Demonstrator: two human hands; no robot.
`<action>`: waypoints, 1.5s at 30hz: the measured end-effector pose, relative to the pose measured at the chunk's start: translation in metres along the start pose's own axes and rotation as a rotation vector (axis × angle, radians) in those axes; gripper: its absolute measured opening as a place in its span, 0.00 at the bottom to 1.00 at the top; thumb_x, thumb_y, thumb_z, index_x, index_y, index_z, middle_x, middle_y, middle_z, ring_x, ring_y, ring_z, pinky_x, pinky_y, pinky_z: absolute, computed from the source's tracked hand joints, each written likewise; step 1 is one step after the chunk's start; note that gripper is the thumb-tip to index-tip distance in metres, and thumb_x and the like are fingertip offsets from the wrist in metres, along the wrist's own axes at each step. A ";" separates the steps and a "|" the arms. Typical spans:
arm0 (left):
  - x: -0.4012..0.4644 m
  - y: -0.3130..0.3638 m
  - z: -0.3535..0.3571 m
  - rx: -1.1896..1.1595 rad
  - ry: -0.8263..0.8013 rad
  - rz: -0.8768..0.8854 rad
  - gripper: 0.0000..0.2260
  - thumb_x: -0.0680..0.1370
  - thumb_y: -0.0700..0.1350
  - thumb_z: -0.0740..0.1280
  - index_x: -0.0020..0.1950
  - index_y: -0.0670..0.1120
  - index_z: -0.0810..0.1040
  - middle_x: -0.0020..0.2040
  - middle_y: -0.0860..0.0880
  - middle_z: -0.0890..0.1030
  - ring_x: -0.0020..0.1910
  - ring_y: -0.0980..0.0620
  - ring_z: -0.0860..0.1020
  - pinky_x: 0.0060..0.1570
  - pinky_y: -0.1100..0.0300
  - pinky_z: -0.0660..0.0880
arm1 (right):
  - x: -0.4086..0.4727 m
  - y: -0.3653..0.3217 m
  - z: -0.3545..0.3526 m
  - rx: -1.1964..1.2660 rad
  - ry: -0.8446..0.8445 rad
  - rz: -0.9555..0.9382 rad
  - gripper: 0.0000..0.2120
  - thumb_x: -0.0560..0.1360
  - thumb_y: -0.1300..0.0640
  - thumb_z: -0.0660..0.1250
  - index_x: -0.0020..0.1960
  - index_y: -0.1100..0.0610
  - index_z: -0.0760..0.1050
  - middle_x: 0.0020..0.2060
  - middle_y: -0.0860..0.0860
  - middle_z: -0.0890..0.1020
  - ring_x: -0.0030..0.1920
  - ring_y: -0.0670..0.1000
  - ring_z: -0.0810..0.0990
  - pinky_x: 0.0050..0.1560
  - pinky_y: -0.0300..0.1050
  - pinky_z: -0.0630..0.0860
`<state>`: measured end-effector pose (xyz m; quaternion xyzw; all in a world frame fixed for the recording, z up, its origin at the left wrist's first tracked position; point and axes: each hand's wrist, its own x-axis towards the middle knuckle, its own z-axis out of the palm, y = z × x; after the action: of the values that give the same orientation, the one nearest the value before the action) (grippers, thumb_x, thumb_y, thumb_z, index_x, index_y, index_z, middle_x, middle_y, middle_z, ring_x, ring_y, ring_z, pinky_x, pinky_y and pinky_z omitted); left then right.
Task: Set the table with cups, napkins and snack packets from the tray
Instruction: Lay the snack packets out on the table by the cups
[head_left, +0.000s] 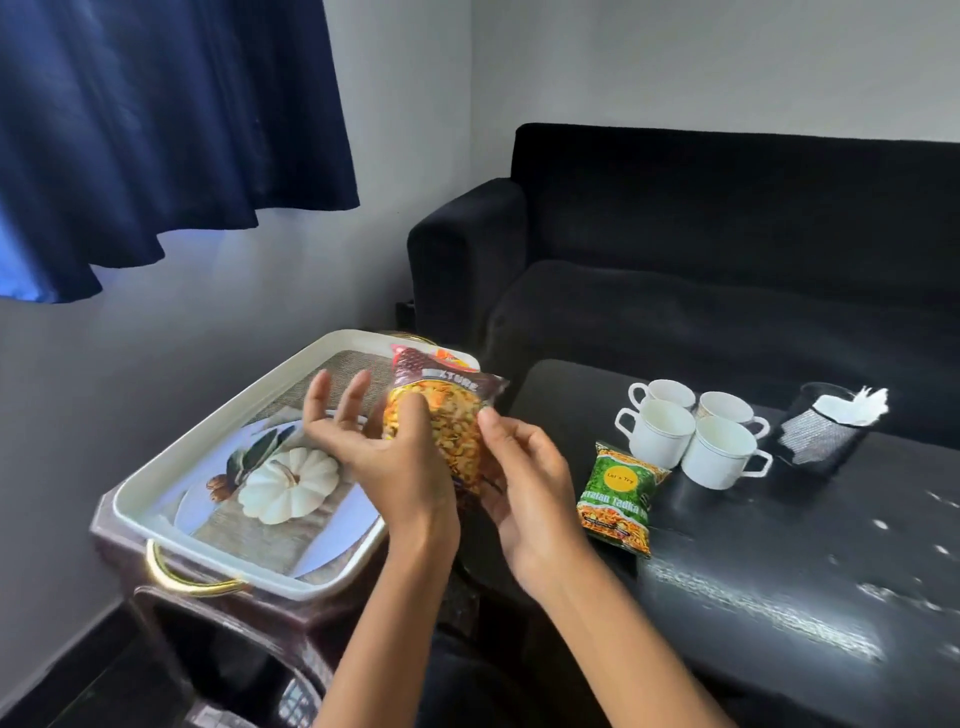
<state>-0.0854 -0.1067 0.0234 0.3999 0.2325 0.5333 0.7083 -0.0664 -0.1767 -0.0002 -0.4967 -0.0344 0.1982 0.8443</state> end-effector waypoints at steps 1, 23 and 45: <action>-0.008 -0.002 0.004 0.000 -0.071 -0.009 0.27 0.67 0.39 0.64 0.65 0.54 0.64 0.59 0.50 0.75 0.52 0.51 0.75 0.44 0.64 0.75 | 0.000 -0.006 -0.005 0.053 0.020 0.043 0.20 0.67 0.51 0.73 0.54 0.59 0.76 0.47 0.55 0.85 0.43 0.49 0.84 0.38 0.41 0.81; -0.119 -0.062 0.021 0.531 -0.754 -0.041 0.01 0.72 0.52 0.72 0.41 0.57 0.82 0.40 0.58 0.83 0.41 0.59 0.80 0.43 0.61 0.77 | -0.012 -0.068 -0.146 0.294 0.043 0.113 0.24 0.71 0.43 0.67 0.59 0.59 0.80 0.54 0.58 0.83 0.51 0.55 0.84 0.42 0.47 0.81; -0.119 -0.067 0.020 0.402 -0.958 -0.341 0.08 0.80 0.46 0.63 0.44 0.46 0.78 0.42 0.49 0.83 0.42 0.58 0.77 0.47 0.63 0.73 | -0.013 -0.069 -0.155 0.345 0.027 -0.011 0.17 0.74 0.49 0.63 0.54 0.59 0.83 0.53 0.58 0.84 0.51 0.56 0.84 0.43 0.47 0.82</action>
<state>-0.0705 -0.2328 -0.0308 0.6822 0.0426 0.1140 0.7210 -0.0176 -0.3386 -0.0172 -0.3468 0.0089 0.1895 0.9186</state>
